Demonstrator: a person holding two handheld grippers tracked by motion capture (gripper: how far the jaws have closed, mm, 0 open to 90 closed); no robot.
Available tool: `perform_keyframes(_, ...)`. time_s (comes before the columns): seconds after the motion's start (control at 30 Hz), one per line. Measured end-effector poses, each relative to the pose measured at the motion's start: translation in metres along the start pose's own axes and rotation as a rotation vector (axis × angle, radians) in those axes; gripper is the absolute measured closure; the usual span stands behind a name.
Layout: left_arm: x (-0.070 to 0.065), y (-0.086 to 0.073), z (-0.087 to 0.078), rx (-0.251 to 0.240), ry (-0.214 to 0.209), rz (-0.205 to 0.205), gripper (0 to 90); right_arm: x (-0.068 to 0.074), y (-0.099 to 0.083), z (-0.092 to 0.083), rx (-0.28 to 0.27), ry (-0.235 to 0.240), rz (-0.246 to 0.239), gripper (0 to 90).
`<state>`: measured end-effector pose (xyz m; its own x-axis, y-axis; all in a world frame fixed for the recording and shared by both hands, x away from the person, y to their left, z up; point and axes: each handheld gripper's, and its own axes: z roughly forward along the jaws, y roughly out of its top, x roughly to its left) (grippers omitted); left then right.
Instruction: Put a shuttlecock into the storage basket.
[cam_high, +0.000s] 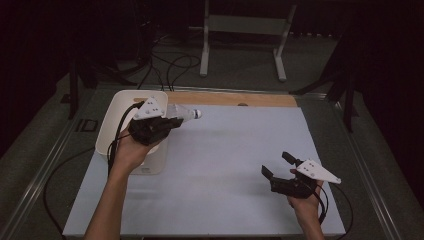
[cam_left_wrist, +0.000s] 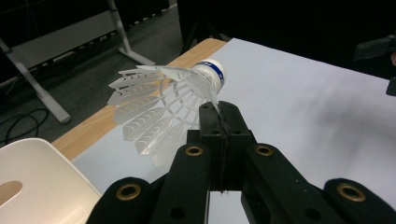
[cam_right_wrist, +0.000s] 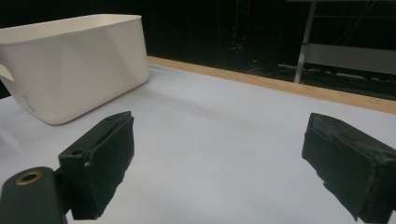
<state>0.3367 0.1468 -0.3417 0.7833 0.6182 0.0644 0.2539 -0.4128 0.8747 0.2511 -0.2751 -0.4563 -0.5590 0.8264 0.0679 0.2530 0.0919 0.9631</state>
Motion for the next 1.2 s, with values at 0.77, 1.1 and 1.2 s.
perform_keyframes(0.77, 0.01, -0.006, -0.016, 0.004, 0.028, -0.007, 90.0, -0.001, -0.001, 0.001, 0.001, 0.0, 0.004, 9.3)
perform_keyframes(1.1, 0.013, -0.008, -0.021, 0.009, 0.041, -0.01, 90.0, -0.002, 0.0, 0.001, -0.003, 0.0, 0.002, 9.3)
perform_keyframes(1.2, 0.014, -0.008, -0.022, 0.009, 0.044, -0.01, 90.0, -0.002, 0.0, 0.001, -0.003, 0.002, 0.004, 9.3)
